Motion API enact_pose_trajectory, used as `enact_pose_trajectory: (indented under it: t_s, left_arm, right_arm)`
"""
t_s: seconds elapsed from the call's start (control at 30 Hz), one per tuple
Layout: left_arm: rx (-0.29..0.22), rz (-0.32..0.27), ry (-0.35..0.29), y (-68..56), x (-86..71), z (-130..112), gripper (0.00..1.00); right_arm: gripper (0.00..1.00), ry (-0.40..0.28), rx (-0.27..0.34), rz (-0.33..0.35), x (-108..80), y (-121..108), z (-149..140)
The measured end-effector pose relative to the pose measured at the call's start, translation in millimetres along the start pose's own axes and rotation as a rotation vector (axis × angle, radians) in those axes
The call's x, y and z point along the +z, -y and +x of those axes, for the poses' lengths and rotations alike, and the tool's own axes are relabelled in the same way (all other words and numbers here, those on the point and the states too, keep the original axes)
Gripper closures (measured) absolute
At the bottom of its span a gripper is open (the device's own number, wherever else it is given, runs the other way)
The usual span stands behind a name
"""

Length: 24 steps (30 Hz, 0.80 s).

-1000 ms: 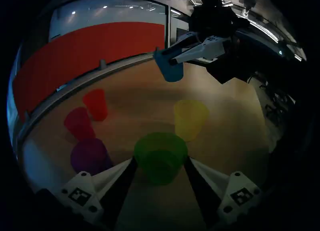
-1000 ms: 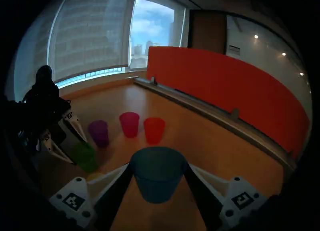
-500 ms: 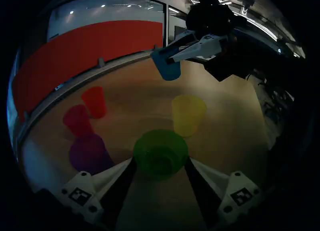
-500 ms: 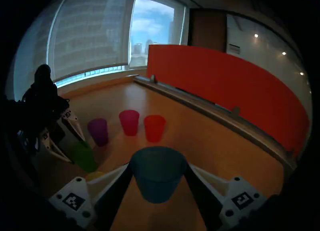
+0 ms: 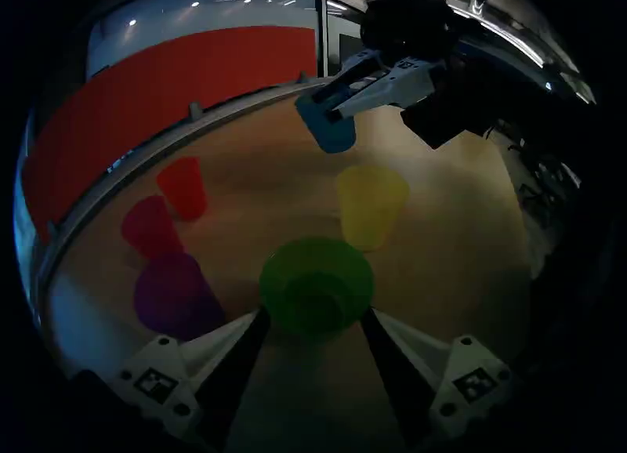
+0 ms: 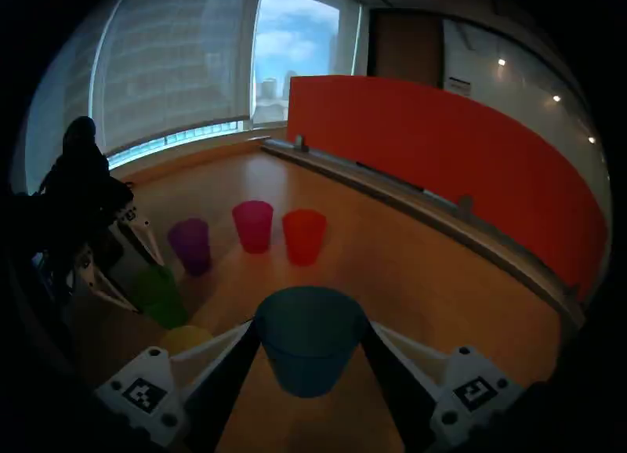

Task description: Pour water

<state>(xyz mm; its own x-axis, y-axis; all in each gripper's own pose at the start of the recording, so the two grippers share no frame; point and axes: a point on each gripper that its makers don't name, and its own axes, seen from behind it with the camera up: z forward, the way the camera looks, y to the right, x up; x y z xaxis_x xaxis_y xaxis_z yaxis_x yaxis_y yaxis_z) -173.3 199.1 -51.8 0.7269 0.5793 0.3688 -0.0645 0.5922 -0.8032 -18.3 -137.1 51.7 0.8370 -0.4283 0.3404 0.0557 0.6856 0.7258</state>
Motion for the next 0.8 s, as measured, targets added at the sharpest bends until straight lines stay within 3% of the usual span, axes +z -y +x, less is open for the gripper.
enact_pose_trajectory:
  t_s: [0.57,0.8]
  left_arm:
    - [-0.033,0.005,0.049,1.8,-11.7,-19,0.12]
    - [-0.062,0.026,0.035,6.6,-19.8,-23,0.12]
  right_arm:
    - [0.08,0.084,0.032,0.024,20.0,9,-43]
    - [0.08,0.103,0.037,0.028,25.7,11,-53]
